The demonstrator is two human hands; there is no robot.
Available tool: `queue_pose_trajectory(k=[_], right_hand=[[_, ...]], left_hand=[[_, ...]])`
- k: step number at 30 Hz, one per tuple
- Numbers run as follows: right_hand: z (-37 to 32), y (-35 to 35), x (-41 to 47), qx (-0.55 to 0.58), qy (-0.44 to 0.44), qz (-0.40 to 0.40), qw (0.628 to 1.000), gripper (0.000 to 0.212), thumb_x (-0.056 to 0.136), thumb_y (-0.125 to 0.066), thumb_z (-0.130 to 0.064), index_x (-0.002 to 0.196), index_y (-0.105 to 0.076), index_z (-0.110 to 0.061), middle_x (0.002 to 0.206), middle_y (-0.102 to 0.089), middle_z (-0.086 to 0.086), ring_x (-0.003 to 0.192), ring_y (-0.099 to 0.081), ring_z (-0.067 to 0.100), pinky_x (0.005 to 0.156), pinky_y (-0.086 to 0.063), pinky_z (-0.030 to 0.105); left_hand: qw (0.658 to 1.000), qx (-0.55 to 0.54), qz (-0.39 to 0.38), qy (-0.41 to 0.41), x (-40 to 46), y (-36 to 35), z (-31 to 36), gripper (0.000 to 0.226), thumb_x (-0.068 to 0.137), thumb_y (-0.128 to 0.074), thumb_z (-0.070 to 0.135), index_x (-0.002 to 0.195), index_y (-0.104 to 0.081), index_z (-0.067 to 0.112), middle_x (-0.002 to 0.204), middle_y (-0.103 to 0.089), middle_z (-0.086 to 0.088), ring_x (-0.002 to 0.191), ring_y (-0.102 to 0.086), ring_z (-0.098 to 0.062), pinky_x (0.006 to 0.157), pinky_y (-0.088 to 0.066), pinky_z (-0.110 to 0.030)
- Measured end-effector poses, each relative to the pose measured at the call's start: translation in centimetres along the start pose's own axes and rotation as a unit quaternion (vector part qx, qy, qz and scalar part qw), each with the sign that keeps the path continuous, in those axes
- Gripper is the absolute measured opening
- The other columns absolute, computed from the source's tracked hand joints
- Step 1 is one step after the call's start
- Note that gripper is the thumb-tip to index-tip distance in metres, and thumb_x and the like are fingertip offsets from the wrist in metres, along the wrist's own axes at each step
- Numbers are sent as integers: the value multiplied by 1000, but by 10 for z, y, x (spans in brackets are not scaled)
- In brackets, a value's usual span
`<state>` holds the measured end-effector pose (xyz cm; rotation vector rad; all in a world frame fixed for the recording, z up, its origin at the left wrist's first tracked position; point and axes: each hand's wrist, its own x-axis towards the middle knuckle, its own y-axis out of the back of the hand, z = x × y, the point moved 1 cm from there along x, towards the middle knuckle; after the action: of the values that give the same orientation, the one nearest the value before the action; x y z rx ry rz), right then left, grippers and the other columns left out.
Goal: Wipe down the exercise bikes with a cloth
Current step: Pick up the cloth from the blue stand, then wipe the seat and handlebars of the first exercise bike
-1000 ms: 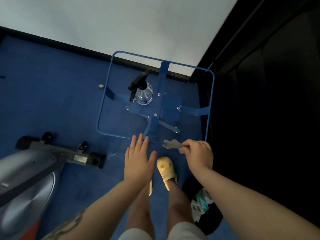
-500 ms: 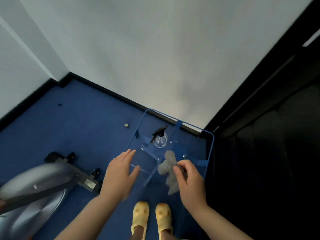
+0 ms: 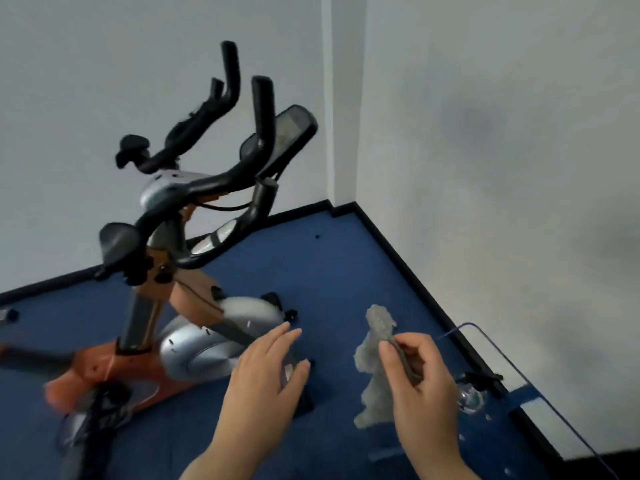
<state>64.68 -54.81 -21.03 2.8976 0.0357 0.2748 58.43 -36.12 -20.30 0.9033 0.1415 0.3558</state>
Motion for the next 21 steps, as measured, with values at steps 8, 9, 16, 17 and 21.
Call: queue_pose_trajectory(k=[8, 9, 16, 17, 21], right_hand=[[-70, -94, -24, 86, 62, -98, 989, 6, 81, -61, -36, 79, -61, -30, 74, -65, -11, 65, -60, 5, 56, -44, 7], [-77, -107, -28, 90, 73, -104, 988, 9, 80, -60, -38, 79, -61, -29, 74, -64, -10, 64, -60, 6, 55, -44, 8], [-112, -200, -65, 82, 79, -107, 988, 6, 87, -62, -28, 82, -61, -26, 78, -65, -12, 68, -60, 4, 56, -45, 10], [-117, -212, -69, 80, 79, -98, 989, 6, 88, -62, -26, 82, -61, -26, 78, -65, -12, 68, -60, 4, 56, -45, 10], [-136, -250, -77, 69, 89, -50, 992, 6, 88, -63, -27, 82, -62, -27, 79, -65, -12, 70, -61, 5, 57, -46, 11]], left_hand=[[987, -22, 132, 90, -50, 92, -67, 45, 88, -56, 39, 132, -47, 40, 138, -37, 28, 132, -32, 1, 112, -30, -33], [984, -27, 144, 99, -55, 101, -77, 46, 88, -56, 38, 133, -47, 39, 137, -37, 28, 132, -32, 1, 112, -30, -33], [987, -32, 127, 88, -72, 170, -149, 46, 89, -55, 37, 133, -45, 39, 137, -36, 28, 133, -33, -1, 112, -31, -33], [988, -33, 128, 83, -71, 183, -158, 45, 88, -55, 37, 133, -45, 39, 137, -37, 27, 132, -33, -1, 112, -30, -33], [990, -40, 122, 53, -60, 229, -190, 46, 87, -50, 43, 132, -44, 42, 139, -39, 26, 131, -35, -1, 111, -32, -35]])
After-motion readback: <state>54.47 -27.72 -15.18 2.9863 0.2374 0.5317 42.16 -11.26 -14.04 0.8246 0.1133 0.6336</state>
